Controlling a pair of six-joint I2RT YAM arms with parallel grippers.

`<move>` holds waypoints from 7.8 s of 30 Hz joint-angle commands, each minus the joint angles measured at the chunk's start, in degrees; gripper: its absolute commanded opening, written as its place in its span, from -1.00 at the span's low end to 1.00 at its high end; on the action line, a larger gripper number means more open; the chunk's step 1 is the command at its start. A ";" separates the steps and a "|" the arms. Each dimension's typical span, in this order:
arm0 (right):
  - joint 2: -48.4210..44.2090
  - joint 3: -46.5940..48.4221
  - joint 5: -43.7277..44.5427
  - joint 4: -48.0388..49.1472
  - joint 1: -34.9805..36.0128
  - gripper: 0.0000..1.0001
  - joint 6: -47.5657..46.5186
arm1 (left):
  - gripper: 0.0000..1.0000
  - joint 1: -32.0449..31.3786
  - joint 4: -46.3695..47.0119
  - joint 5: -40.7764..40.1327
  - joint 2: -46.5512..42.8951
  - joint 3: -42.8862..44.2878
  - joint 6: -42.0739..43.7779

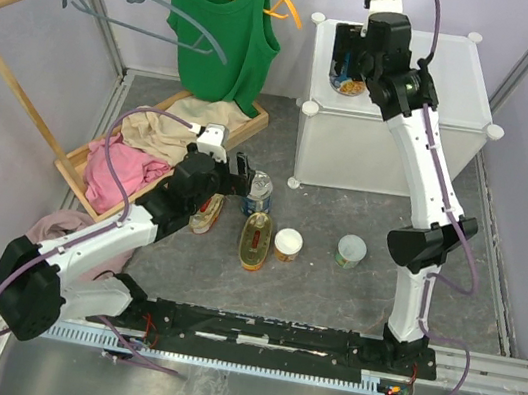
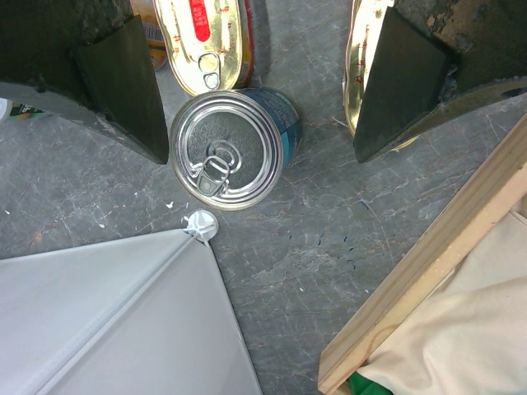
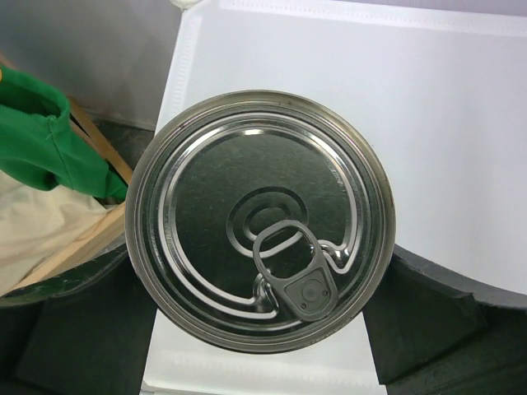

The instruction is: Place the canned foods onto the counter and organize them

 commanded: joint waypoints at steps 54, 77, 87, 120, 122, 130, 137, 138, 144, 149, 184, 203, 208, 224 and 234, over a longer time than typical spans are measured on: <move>-5.78 -8.08 -0.79 14.72 -0.49 0.99 0.30 | 0.99 0.25 2.32 3.64 -0.13 0.02 -4.36; -12.52 -15.14 -1.05 16.30 -0.34 0.99 0.56 | 0.98 0.31 1.23 3.74 0.40 1.13 -4.01; -19.88 -26.21 0.85 20.03 -0.19 0.99 0.41 | 0.99 0.33 2.11 3.92 1.24 0.59 -4.35; -14.08 -30.06 -1.51 23.05 0.78 -0.46 2.96 | 0.99 0.32 3.95 3.88 2.88 -0.39 -4.35; -12.93 -28.39 -1.28 22.86 0.76 -0.46 2.51 | 0.99 0.35 3.95 3.78 2.99 -0.19 -4.05; -7.90 -21.67 -0.66 21.04 0.31 -0.46 0.61 | 0.99 0.47 4.83 3.76 3.59 0.45 -4.03; -5.19 -17.80 -1.69 19.95 -1.28 -0.45 -0.19 | 0.98 0.48 5.77 4.30 5.09 1.04 -4.17; -5.00 -17.46 -1.98 19.60 -1.47 -0.46 -0.17 | 0.98 0.50 5.80 4.38 5.28 1.18 -4.20; -8.39 -22.85 -2.42 21.83 -1.49 -0.44 0.48 | 0.99 0.56 5.63 4.74 5.32 1.65 -4.38; -7.94 -22.19 -1.87 21.35 -1.57 -0.43 0.23 | 0.99 0.57 5.44 5.70 5.73 2.35 -4.55; 5.54 -5.36 -3.53 19.16 -3.81 -0.39 -0.24 | 0.99 0.68 5.80 7.48 7.11 3.26 -5.56; 2.08 -9.80 -4.50 21.33 -4.21 -0.37 -0.32 | 0.99 0.68 2.83 9.65 8.49 5.78 -5.88; -1.79 -14.92 -4.68 22.33 -4.20 -0.29 -0.06 | 0.98 0.77 -1.28 10.44 9.46 7.81 -5.62; -18.09 -34.33 -3.66 25.43 -2.25 0.46 0.60 | 0.99 0.75 -4.27 9.05 7.71 7.10 -6.98; -34.41 -54.53 2.50 29.38 8.43 0.53 -1.56 | 0.98 1.91 -7.11 2.78 2.64 4.93 -11.73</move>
